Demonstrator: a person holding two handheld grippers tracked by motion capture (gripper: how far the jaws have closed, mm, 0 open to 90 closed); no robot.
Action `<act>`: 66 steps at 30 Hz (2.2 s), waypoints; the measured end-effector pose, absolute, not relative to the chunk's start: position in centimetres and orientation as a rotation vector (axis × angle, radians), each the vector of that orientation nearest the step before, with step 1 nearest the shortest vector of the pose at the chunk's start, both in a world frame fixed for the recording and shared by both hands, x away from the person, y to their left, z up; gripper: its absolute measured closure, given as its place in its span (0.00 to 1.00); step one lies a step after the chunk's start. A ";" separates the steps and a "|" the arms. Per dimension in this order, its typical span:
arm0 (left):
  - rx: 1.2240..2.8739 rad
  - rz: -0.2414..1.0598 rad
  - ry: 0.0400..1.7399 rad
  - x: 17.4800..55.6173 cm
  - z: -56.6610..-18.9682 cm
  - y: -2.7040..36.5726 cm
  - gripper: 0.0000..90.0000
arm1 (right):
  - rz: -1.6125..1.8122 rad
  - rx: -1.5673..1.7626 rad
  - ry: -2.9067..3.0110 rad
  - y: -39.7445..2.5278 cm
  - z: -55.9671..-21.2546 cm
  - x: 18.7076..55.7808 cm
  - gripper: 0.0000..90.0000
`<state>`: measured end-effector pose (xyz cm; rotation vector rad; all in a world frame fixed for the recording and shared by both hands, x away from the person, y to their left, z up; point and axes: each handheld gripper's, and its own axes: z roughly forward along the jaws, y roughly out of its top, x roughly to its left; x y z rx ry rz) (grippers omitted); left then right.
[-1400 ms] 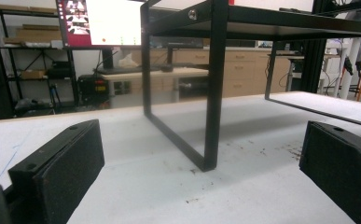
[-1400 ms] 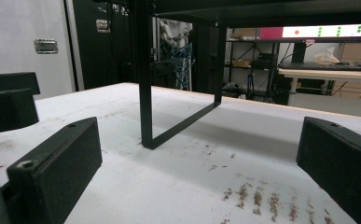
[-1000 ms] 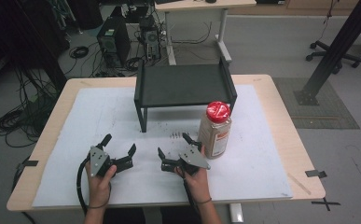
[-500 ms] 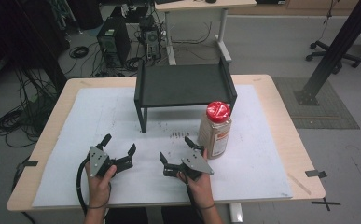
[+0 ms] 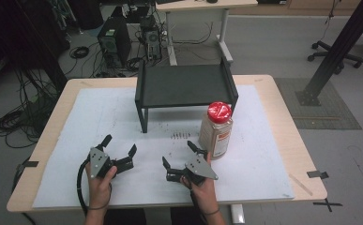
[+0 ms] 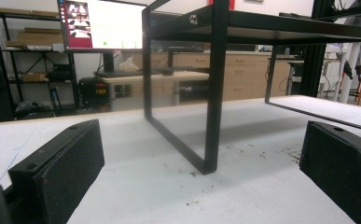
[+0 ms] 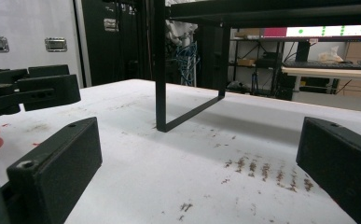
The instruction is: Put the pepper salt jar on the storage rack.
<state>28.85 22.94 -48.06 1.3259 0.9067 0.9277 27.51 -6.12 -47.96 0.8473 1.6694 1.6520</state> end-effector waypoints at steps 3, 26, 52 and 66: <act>1.327 0.929 0.906 28.8 -48.1 22.9 0.00 | 1.655 0.846 1.667 -6.3 -48.0 27.2 0.00; 1.323 0.930 0.901 28.8 -48.1 23.0 0.00 | 1.647 0.856 1.659 -7.9 -48.0 25.1 0.00; 1.319 0.927 0.902 28.8 -48.1 23.0 0.00 | 1.623 0.862 1.682 -10.7 -47.3 22.8 0.00; 1.319 0.926 0.896 28.8 -48.1 23.0 0.00 | 1.603 0.909 1.701 -13.0 -46.2 22.0 0.01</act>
